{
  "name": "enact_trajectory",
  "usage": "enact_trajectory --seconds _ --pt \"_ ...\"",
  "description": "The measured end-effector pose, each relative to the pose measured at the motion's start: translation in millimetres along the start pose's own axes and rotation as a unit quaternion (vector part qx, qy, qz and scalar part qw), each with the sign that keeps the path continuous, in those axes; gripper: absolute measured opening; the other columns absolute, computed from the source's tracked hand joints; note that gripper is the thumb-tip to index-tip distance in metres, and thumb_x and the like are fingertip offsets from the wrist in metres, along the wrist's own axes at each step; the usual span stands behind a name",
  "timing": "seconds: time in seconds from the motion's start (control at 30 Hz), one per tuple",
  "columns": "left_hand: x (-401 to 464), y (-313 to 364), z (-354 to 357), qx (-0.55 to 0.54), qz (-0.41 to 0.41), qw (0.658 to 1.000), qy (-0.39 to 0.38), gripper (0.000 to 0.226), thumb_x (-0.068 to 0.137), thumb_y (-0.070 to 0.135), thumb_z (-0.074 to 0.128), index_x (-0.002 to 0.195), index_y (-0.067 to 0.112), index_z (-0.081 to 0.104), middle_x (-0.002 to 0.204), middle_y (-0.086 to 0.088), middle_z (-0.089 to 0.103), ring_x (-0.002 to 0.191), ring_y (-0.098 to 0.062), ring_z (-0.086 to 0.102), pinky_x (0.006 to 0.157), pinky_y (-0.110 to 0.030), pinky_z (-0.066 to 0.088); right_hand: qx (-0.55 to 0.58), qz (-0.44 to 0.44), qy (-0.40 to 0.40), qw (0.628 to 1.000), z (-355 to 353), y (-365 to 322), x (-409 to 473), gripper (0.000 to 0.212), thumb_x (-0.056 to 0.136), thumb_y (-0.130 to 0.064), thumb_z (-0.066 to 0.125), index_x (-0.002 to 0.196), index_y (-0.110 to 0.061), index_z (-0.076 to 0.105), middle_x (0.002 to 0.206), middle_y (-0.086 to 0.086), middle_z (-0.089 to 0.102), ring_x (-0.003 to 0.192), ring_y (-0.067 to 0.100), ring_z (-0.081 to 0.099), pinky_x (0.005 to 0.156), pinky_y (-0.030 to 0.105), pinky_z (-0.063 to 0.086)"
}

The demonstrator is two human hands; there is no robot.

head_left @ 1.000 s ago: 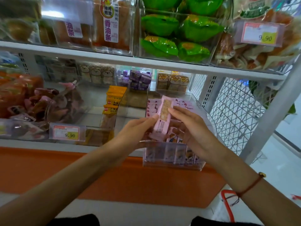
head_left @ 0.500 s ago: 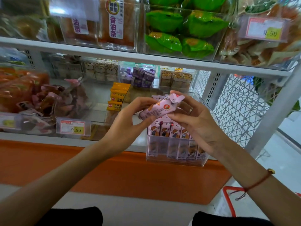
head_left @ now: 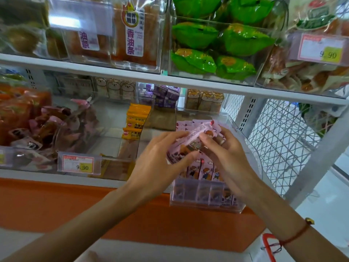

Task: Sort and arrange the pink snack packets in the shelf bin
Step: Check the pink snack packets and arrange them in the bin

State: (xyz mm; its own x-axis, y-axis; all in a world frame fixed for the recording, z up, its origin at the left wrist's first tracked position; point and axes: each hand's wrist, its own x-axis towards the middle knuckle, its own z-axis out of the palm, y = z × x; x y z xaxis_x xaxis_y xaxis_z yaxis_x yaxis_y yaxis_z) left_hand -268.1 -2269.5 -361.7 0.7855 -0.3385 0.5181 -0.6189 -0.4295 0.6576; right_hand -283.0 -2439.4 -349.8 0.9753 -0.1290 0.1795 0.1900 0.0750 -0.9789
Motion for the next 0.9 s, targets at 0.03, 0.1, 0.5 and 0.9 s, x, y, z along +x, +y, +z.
enact_trajectory --seconds 0.03,0.1,0.5,0.9 --pt "4 -3 -2 -0.002 0.007 1.000 -0.004 0.062 0.077 0.063 0.051 0.135 0.041 0.043 0.120 0.030 0.045 0.112 0.008 0.045 0.091 -0.014 0.040 0.022 -0.005 -0.013 1.000 0 -1 4 0.064 0.066 -0.029 0.071 0.125 -0.013 0.051 0.098 -0.004 0.073 0.095 0.013 0.069 0.084 0.028 0.055" --pt "12 -9 -5 -0.011 0.020 1.000 -0.001 0.056 0.082 0.045 0.062 0.136 0.038 0.045 0.121 0.027 0.050 0.106 0.008 0.051 0.088 -0.016 0.048 0.031 -0.022 -0.038 0.999 -1 -2 12 0.058 0.067 -0.025 0.071 0.121 -0.014 0.053 0.094 -0.005 0.074 0.091 0.012 0.070 0.074 0.020 0.055" --pt "20 -13 -14 -0.239 -0.025 0.970 0.042 0.042 0.071 0.025 0.077 0.107 0.024 0.056 0.107 0.012 0.068 0.097 -0.005 0.067 0.080 -0.014 0.052 -0.120 -0.086 -0.098 0.984 8 2 7 0.039 0.077 -0.044 0.060 0.115 -0.040 0.058 0.110 -0.024 0.065 0.105 -0.005 0.060 0.084 0.015 0.051" --pt "5 -10 -24 -0.312 -0.125 0.942 0.023 0.047 0.064 0.035 0.073 0.106 0.016 0.067 0.101 0.005 0.073 0.100 -0.009 0.066 0.090 -0.028 0.049 -0.113 -0.098 -0.136 0.979 10 -5 0 0.028 0.083 -0.015 0.067 0.107 -0.028 0.068 0.111 -0.007 0.069 0.101 0.008 0.065 0.081 0.022 0.054"
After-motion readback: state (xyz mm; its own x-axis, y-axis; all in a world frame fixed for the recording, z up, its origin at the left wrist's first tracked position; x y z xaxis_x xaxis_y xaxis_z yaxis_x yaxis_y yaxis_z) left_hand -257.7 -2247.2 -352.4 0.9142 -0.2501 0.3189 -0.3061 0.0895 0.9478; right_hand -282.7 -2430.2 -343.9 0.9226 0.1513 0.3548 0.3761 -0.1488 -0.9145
